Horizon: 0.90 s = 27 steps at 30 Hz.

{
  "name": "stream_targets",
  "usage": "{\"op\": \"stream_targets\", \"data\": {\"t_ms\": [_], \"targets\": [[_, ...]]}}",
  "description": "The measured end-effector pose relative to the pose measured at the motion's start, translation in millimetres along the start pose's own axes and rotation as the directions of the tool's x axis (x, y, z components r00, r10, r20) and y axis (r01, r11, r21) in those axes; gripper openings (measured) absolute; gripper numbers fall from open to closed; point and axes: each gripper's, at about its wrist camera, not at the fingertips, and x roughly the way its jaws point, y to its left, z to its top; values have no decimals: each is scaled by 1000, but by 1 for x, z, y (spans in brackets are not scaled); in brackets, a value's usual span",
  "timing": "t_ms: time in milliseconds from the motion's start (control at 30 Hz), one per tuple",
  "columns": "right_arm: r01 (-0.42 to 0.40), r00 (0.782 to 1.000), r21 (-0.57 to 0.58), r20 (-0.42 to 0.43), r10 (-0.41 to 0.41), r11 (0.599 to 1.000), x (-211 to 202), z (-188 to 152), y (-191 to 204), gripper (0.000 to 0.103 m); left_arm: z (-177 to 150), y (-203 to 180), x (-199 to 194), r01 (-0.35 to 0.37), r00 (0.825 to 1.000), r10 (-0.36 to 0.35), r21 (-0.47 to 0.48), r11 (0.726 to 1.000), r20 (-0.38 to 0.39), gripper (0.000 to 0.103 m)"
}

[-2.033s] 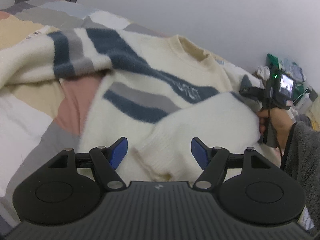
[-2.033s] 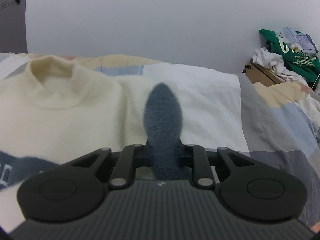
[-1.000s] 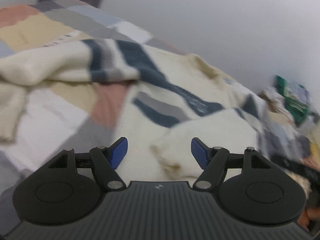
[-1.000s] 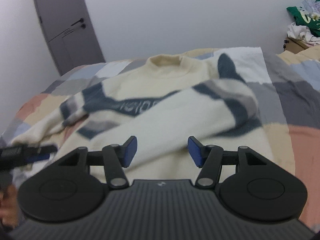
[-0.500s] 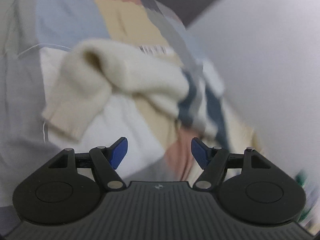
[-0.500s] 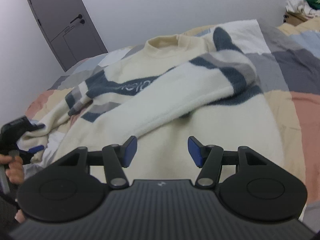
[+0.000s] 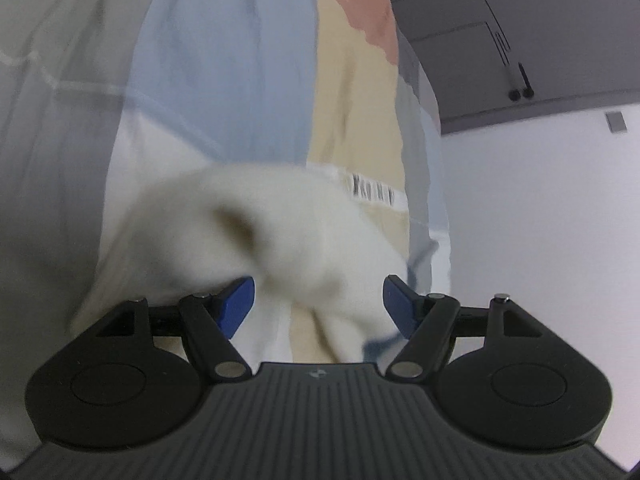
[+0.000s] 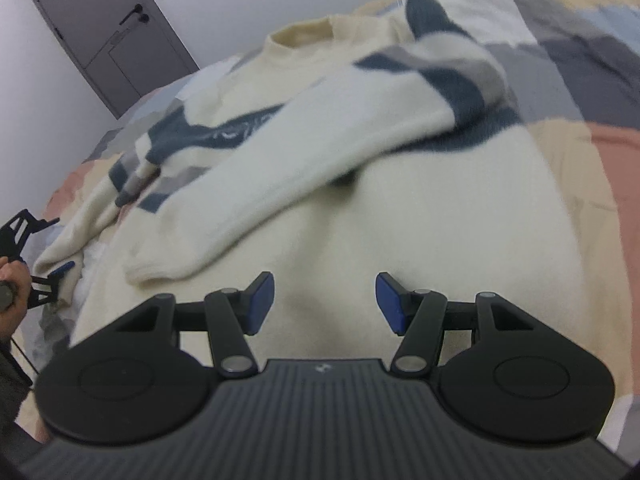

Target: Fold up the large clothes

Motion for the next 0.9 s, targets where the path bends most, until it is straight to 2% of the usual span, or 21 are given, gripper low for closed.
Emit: {"op": "stream_targets", "data": {"t_ms": [100, 167, 367, 400, 433, 500, 567, 600, 667, 700, 733, 833, 900], "targets": [[-17, 1000, 8, -23, 17, 1000, 7, -1, -1, 58, 13, 1, 10, -56, 998, 56, -14, 998, 12, 75], [-19, 999, 14, -32, 19, 1000, 12, -2, -2, 58, 22, 2, 18, -61, 998, 62, -63, 996, 8, 75], [-16, 999, 26, -34, 17, 1000, 25, 1, -1, 60, 42, 3, 39, -60, 998, 62, -96, 994, 23, 74], [-15, 999, 31, -30, 16, 999, 27, 3, -1, 60, 42, 3, 40, -57, 998, 61, -88, 994, 36, 69], [-16, 1000, 38, -27, 17, 999, 29, 4, -1, 60, 42, 2, 42, -67, 996, 71, -66, 996, 51, 56], [-19, 1000, 52, -17, 19, 998, 31, 9, -3, 59, 41, -3, 43, -118, 990, 118, -13, 993, 74, 35], [-15, 1000, 58, -7, 16, 998, 33, 12, -4, 59, 40, -9, 43, -143, 985, 137, 48, 989, 101, 26], [-13, 1000, 61, -6, 13, 998, 33, 14, -4, 59, 38, -15, 44, -170, 981, 157, 108, 980, 116, 21], [-10, 1000, 62, -2, 10, 998, 33, 14, -5, 58, 27, -41, 44, -263, 959, 211, 308, 914, 192, 14], [-9, 1000, 62, -1, 10, 998, 32, 14, -5, 58, 20, -52, 42, -286, 950, 210, 369, 884, 232, 11], [-8, 1000, 60, 2, 7, 998, 31, 14, -5, 58, 12, -62, 38, -298, 943, 196, 421, 856, 268, 11], [1, 1000, 52, 16, -2, 999, 27, 14, -3, 58, -17, -95, 24, -341, 920, 134, 580, 740, 369, 11], [9, 1000, 50, 24, -11, 999, 24, 15, -3, 58, -42, -117, 13, -346, 912, 59, 687, 639, 405, 11]]}}
